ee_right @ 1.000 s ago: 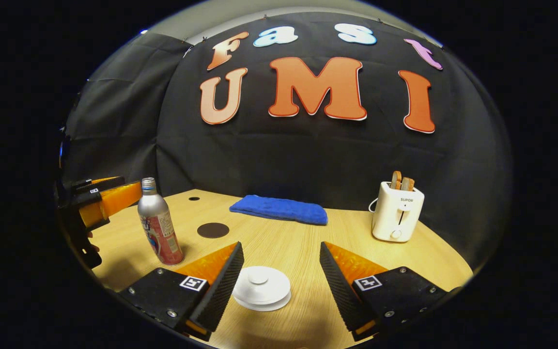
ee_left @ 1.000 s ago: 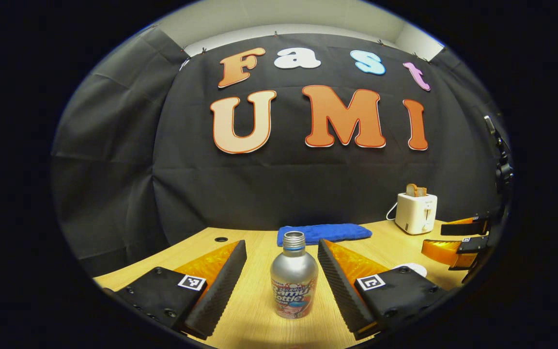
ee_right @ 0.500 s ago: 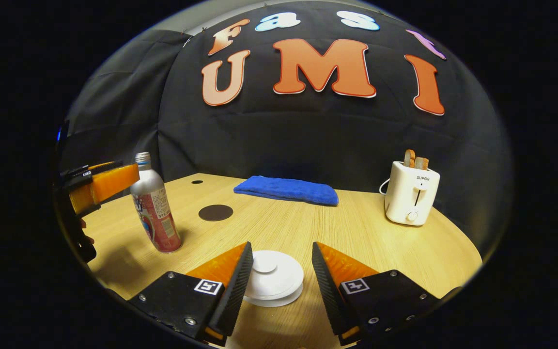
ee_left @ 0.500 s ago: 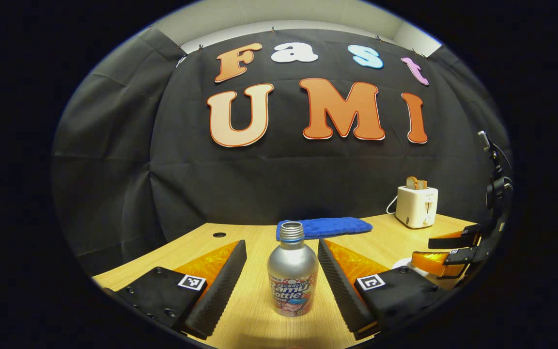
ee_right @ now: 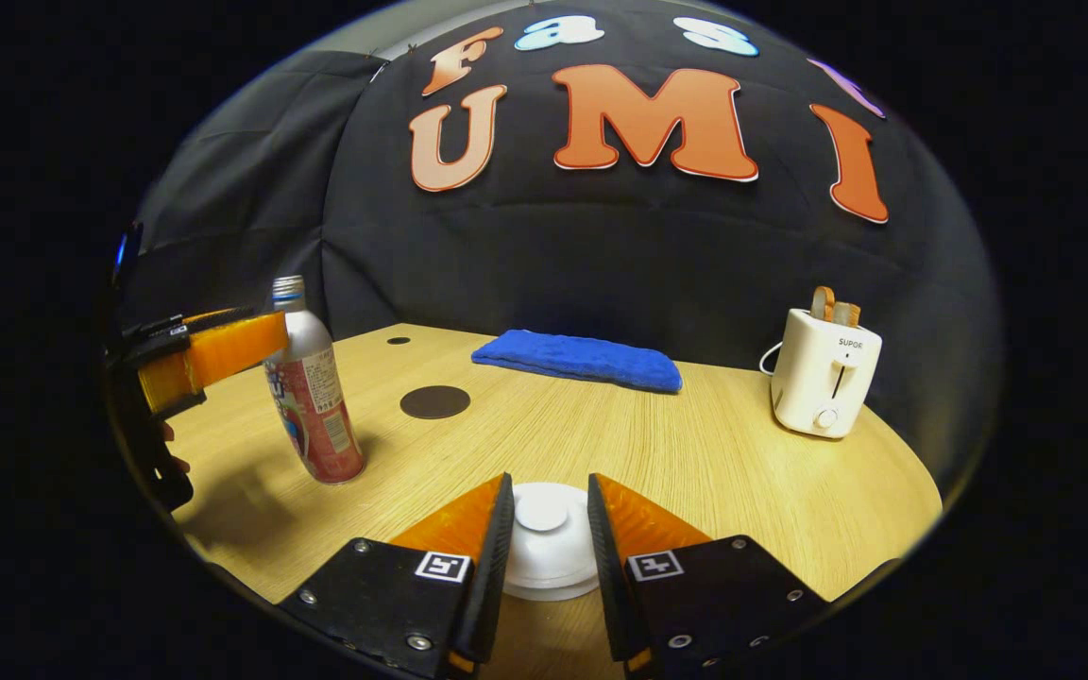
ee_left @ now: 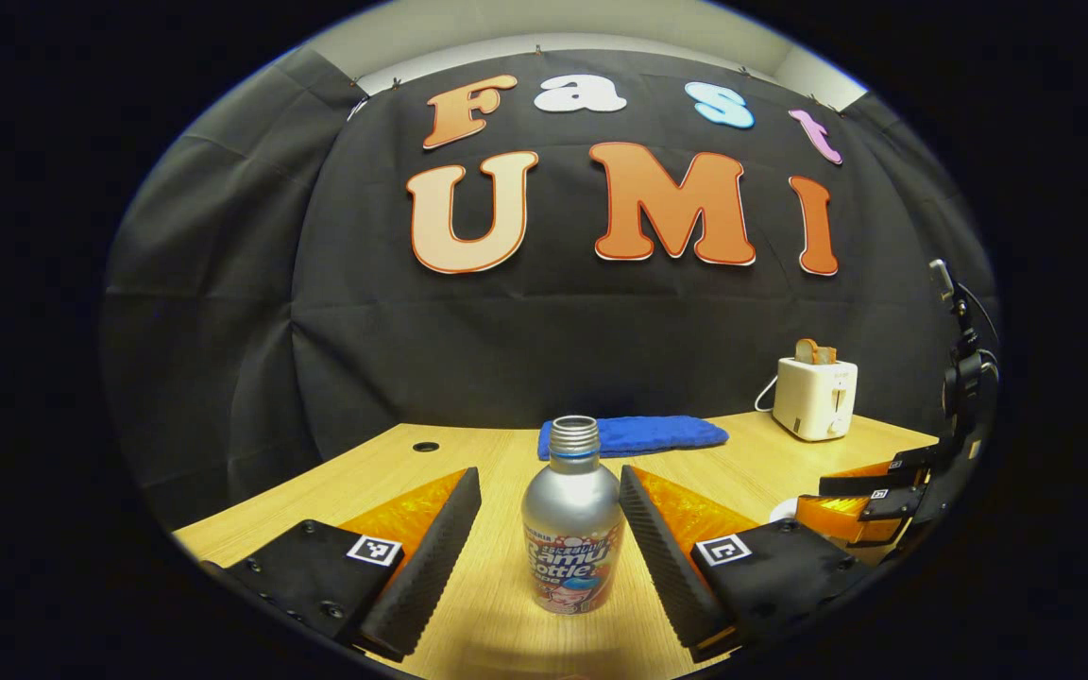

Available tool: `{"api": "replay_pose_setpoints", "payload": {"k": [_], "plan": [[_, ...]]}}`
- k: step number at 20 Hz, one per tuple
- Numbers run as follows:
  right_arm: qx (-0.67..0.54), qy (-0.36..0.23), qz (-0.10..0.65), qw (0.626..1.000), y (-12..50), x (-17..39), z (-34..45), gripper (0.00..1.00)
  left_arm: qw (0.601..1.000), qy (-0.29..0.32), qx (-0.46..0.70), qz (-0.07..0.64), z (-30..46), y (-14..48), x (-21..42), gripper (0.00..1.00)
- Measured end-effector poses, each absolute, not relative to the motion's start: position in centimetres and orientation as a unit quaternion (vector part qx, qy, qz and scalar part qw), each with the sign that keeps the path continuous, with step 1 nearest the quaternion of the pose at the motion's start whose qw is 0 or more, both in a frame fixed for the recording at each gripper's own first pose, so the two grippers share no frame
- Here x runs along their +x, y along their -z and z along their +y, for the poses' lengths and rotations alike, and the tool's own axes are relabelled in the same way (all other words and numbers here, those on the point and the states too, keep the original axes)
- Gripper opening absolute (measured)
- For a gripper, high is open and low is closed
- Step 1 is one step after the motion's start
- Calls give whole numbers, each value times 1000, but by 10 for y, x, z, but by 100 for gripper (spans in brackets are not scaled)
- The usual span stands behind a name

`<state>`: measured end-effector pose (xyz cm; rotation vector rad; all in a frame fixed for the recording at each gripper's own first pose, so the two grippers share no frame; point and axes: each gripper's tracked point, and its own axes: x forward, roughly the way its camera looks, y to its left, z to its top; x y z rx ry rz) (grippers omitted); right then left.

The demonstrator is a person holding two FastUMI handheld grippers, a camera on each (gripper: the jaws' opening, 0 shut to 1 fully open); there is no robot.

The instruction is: Open the teacup lid with one hand, grasp the water bottle and pour water into the teacup with the other hand; after pouring, place the water bottle on the coaster and then close the teacup lid.

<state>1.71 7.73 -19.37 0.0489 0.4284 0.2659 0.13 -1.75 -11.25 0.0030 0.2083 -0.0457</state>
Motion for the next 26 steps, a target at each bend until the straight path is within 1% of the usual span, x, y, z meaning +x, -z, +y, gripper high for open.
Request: {"api": "replay_pose_setpoints", "payload": {"k": [1,2,3,4,5,6,8,10,13,17,18,19,23,24,25,26], "plan": [[25,-132,213,968,194,17,78,45,994,25,2,106,-18,113,1,98],[24,-134,216,967,196,16,79,43,994,25,3,106,-18,113,1,100],[27,-135,218,966,196,16,80,42,994,26,3,106,-18,114,1,100],[30,-136,218,966,194,16,82,39,994,26,2,106,-18,115,1,100],[29,-137,221,965,195,16,82,37,994,27,2,106,-18,114,1,98],[28,-137,220,965,194,16,83,32,994,28,1,107,-18,114,1,98],[26,-135,223,965,194,16,82,28,993,33,0,110,-20,119,2,98],[31,-134,224,965,190,15,80,25,993,39,-5,114,-24,121,3,98],[39,-127,206,969,175,15,73,25,992,42,-14,118,-25,125,4,98],[44,-117,190,974,157,13,60,25,988,39,-30,146,-25,149,4,98],[44,-113,184,975,152,12,55,20,987,38,-34,154,-25,154,4,98],[43,-108,180,977,146,11,50,25,985,38,-40,161,-25,159,4,98],[48,-84,170,981,135,8,29,24,978,36,-57,195,-27,181,6,98],[49,-78,167,982,131,7,23,29,977,39,-57,203,-30,185,5,98],[48,-72,164,983,129,5,16,24,975,42,-57,212,-31,190,3,96],[47,-66,161,984,127,4,11,24,973,40,-53,221,-30,195,5,94]]}}
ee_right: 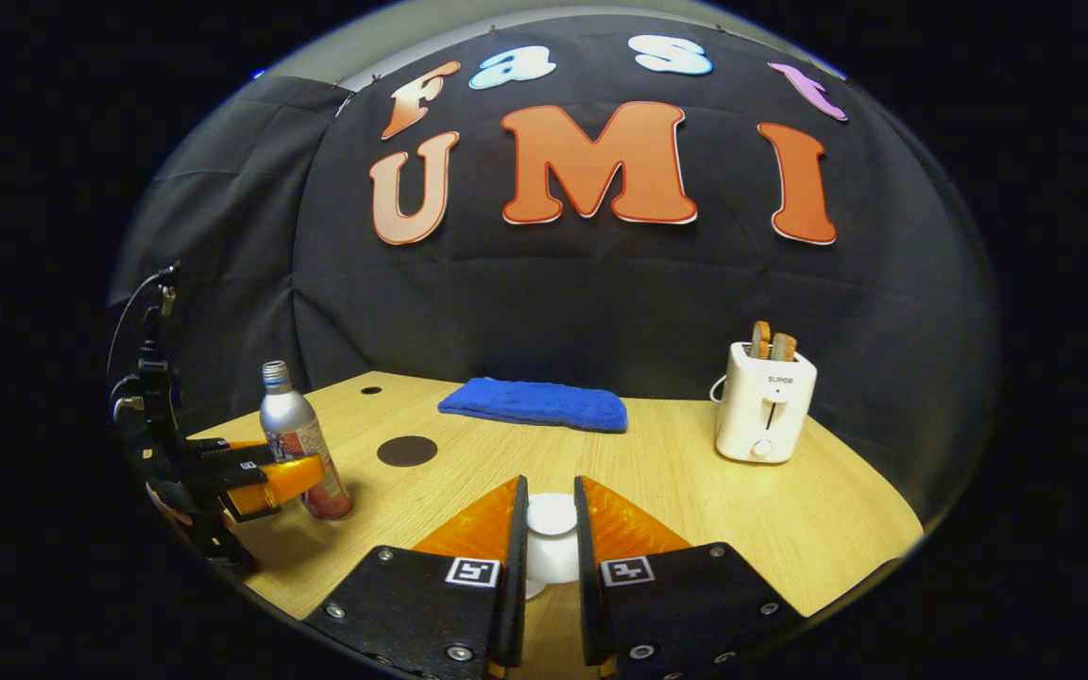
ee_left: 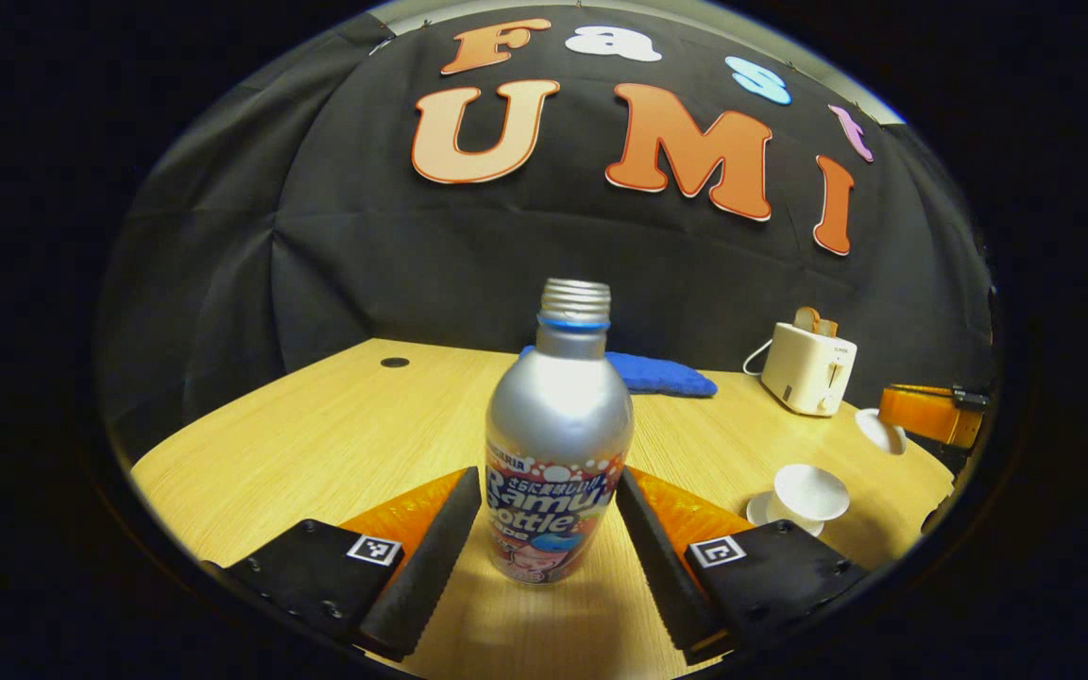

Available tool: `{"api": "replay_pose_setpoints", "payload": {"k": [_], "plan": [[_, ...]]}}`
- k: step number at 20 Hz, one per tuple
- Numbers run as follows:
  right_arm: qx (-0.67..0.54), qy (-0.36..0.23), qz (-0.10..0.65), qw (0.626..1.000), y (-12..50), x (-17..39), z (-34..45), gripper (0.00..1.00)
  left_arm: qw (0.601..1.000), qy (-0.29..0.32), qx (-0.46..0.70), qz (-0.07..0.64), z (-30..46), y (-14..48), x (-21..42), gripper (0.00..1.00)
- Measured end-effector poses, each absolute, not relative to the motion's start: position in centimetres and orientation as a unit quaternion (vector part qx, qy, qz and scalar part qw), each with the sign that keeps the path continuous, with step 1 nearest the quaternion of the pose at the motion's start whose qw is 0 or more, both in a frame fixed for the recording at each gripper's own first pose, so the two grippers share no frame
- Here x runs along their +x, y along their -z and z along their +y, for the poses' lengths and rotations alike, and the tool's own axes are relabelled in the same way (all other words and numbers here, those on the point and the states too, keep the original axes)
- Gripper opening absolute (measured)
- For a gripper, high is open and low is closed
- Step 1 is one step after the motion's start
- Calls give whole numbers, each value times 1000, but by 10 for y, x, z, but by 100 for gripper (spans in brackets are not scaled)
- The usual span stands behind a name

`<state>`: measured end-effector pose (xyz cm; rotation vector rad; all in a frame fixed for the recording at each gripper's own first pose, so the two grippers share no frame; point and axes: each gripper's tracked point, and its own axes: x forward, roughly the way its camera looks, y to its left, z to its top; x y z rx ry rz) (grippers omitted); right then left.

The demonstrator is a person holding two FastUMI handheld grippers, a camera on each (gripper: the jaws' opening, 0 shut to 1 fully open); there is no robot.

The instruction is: Open the teacup lid with one hand, grasp the water bottle and pour water into the teacup with the other hand; after pouring, place the water bottle on the coaster and then close the teacup lid.

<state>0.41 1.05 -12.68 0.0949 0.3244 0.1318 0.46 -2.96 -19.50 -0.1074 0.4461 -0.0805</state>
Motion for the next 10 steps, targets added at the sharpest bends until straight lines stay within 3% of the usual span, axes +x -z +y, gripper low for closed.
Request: {"api": "replay_pose_setpoints", "payload": {"k": [7,10], "plan": [[43,-33,150,987,119,-5,-18,24,975,41,-32,216,-29,190,9,82],[41,-24,149,988,115,-5,-27,24,978,38,1,206,-29,181,20,85]]}}
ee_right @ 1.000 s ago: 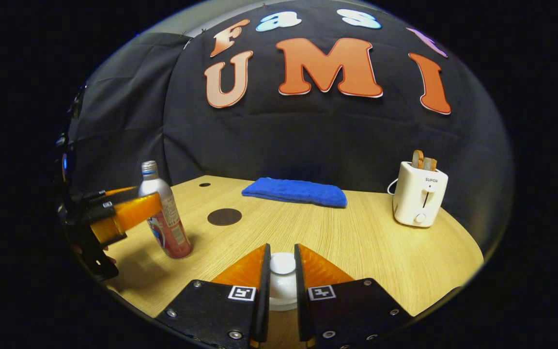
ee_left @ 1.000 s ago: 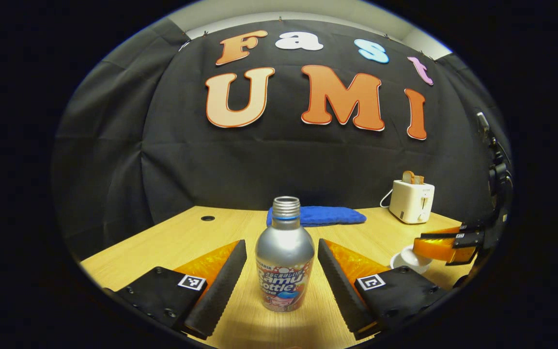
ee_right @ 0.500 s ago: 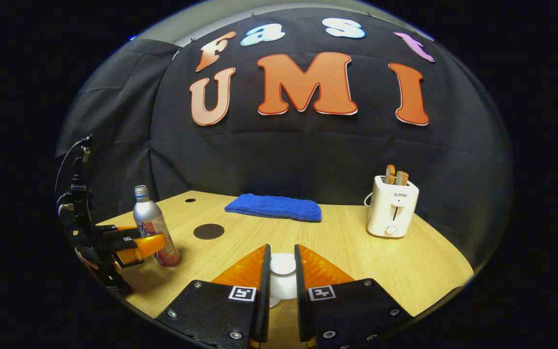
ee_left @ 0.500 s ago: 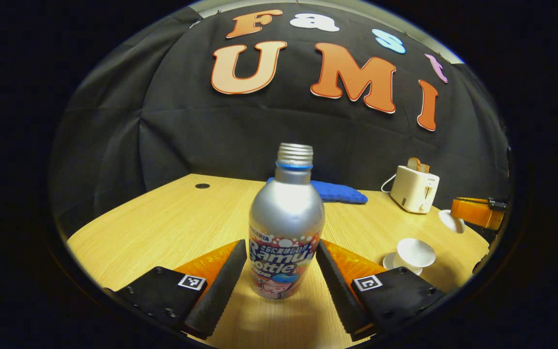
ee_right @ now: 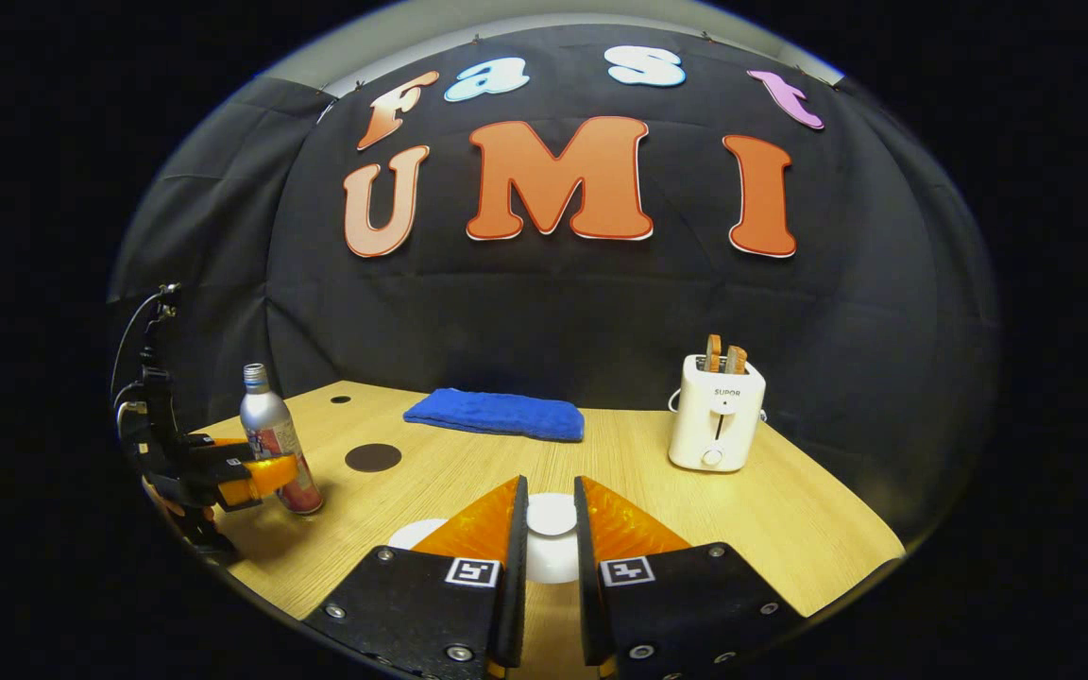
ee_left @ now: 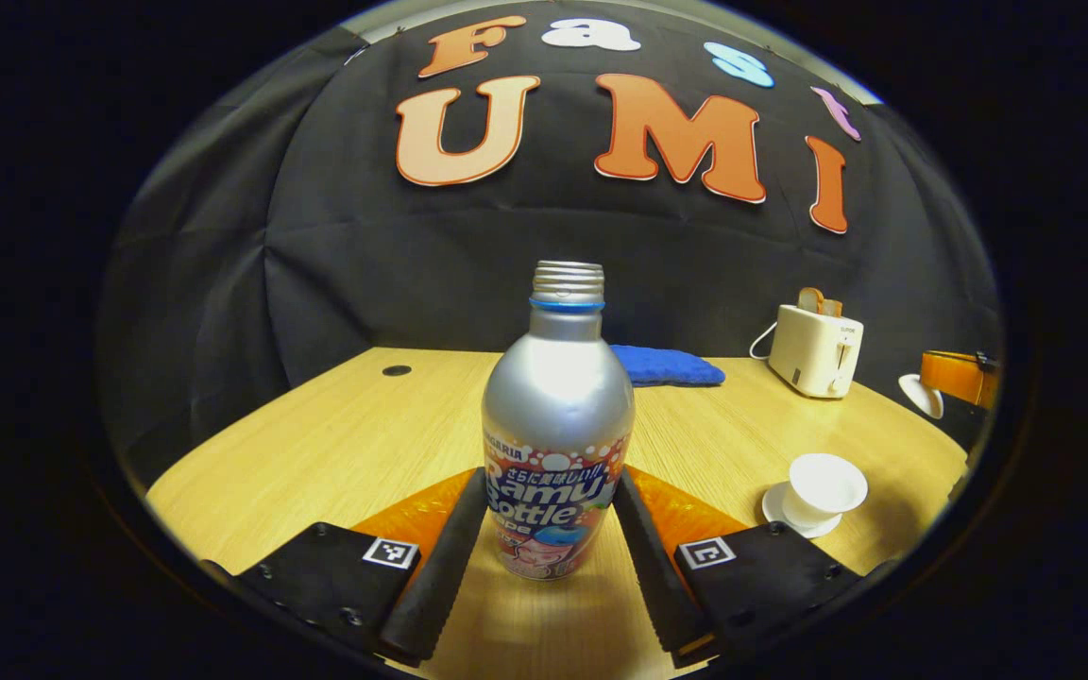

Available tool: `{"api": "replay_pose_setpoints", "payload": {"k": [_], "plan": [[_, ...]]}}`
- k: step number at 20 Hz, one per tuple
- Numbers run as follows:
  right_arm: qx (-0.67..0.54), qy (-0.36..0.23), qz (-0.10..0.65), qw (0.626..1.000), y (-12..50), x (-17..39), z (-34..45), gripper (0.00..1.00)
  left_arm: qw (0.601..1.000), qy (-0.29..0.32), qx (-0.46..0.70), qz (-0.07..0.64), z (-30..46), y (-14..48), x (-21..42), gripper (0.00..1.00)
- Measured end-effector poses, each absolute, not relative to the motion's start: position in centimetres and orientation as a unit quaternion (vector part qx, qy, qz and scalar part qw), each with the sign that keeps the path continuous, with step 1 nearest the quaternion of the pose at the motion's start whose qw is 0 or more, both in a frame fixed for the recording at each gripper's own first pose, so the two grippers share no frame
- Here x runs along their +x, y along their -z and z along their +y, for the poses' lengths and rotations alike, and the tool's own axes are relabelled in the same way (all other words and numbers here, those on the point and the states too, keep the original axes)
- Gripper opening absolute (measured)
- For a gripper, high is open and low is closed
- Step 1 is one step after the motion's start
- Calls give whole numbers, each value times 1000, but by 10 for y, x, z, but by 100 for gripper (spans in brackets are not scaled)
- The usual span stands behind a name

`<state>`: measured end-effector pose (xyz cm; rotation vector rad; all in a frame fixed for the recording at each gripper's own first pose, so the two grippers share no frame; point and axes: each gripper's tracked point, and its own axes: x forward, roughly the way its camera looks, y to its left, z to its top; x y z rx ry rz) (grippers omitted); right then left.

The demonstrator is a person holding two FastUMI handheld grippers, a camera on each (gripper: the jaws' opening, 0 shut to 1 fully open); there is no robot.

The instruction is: Open the teacup lid with one hand, grasp the water bottle and pour water into the teacup with the other hand; after pouring, place the water bottle on the coaster and then close the teacup lid.

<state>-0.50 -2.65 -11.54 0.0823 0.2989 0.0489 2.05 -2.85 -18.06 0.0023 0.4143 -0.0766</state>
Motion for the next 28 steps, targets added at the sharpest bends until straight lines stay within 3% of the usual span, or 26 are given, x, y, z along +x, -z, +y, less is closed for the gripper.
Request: {"api": "replay_pose_setpoints", "payload": {"k": [12,14,15,16,17,18,20,25,27,28], "plan": [[36,7,128,991,99,-19,-60,25,957,79,223,170,-62,167,39,83],[35,14,125,991,98,-20,-67,24,948,79,264,160,-62,164,42,87],[36,16,124,992,97,-21,-69,25,943,81,284,155,-62,164,44,80],[38,17,122,992,96,-21,-70,25,938,82,303,149,-61,162,42,84],[41,18,122,992,96,-21,-71,20,933,81,320,145,-61,160,42,80],[42,19,121,992,95,-22,-71,25,927,84,335,142,-62,159,42,87],[39,21,118,992,94,-23,-74,25,917,87,367,133,-65,155,44,80],[37,25,114,992,91,-28,-80,25,889,89,433,117,-73,150,52,87],[37,28,112,993,88,-30,-85,25,878,87,457,110,-74,150,51,80],[38,29,112,993,88,-30,-87,25,873,87,467,108,-73,150,50,84]]}}
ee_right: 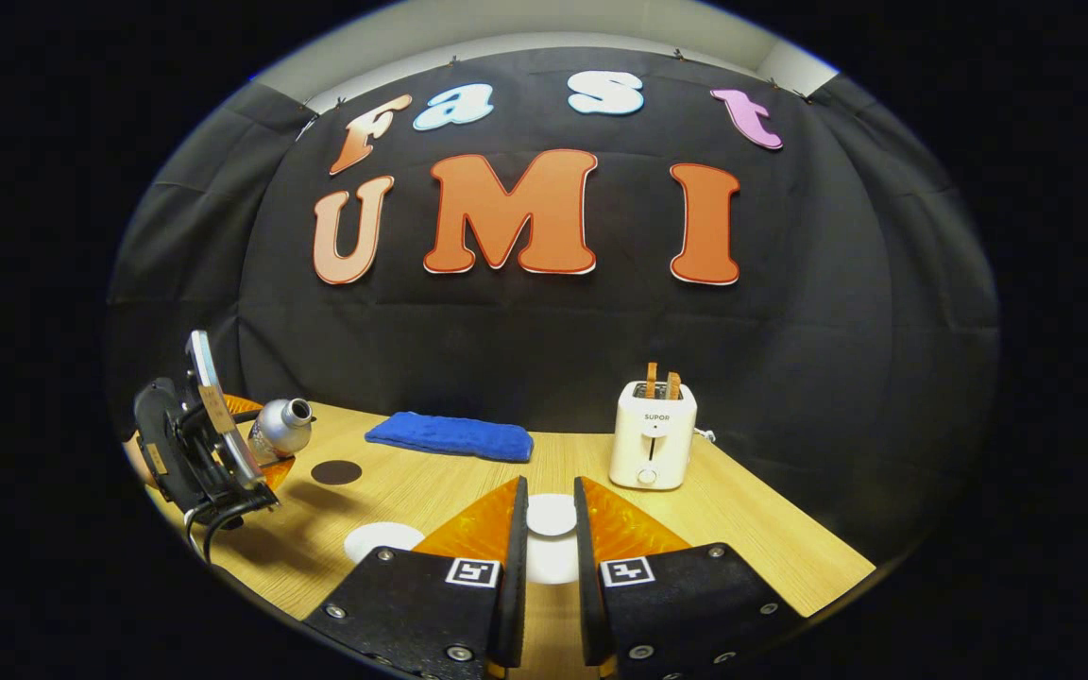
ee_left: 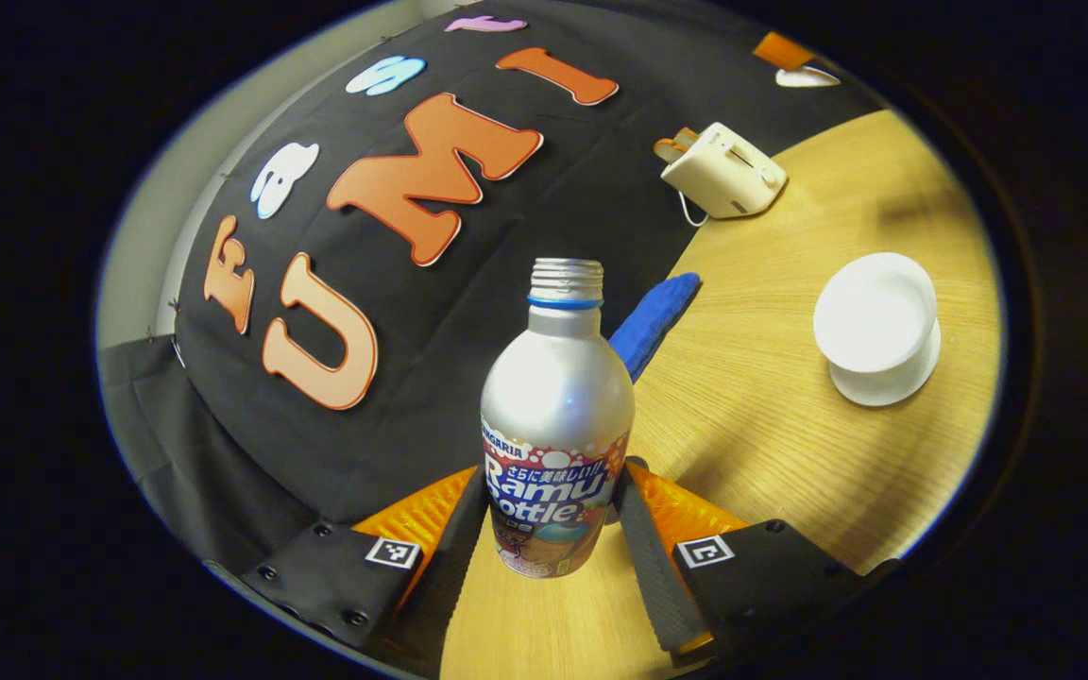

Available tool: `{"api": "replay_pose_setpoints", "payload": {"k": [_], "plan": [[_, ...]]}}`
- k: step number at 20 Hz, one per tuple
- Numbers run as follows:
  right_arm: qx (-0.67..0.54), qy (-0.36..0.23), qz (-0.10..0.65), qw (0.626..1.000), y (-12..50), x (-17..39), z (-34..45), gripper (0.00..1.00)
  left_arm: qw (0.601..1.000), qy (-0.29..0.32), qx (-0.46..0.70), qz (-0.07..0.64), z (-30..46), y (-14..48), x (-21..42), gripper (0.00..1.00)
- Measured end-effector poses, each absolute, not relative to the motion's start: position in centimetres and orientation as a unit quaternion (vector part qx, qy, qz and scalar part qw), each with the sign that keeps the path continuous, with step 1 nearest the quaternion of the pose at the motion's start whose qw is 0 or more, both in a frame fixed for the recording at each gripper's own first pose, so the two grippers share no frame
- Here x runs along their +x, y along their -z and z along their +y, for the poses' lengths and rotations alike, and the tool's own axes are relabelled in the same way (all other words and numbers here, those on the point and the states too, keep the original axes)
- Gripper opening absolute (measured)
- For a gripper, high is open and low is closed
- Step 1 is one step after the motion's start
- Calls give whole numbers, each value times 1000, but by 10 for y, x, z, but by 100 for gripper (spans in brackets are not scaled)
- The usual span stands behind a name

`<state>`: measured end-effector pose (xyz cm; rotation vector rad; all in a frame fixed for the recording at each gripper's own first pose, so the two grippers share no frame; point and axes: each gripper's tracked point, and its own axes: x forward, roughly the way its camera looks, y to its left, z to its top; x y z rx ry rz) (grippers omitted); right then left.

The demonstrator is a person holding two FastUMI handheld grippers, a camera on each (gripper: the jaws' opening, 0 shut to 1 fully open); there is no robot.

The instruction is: Open the teacup lid with one hand, grasp the water bottle and pour water into the teacup with the other hand; after pouring, place the water bottle on the coaster and then close the teacup lid.

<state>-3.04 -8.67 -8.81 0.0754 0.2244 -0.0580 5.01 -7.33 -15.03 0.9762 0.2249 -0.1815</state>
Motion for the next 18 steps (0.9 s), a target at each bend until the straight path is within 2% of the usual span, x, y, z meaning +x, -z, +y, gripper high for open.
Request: {"api": "replay_pose_setpoints", "payload": {"k": [3,4,5,6,7,8,12,13,17,18], "plan": [[39,30,113,992,89,-32,-91,25,855,108,496,106,-78,153,50,83],[39,31,112,992,89,-33,-92,25,848,113,508,106,-82,155,50,87],[39,31,113,992,90,-33,-92,25,840,116,520,103,-84,157,49,79],[41,33,113,992,92,-33,-93,25,832,121,533,99,-87,159,48,83],[42,32,114,992,93,-33,-92,24,824,125,545,94,-90,158,47,79],[42,33,114,992,93,-34,-92,25,816,126,557,88,-93,156,46,83],[36,34,114,992,94,-37,-95,25,782,129,607,59,-98,155,42,79],[34,36,115,992,93,-38,-96,25,771,129,622,52,-98,155,43,83],[34,43,115,992,93,-43,-104,24,750,138,645,46,-102,157,46,87],[36,43,116,992,94,-44,-105,25,744,139,652,42,-104,155,48,85]]}}
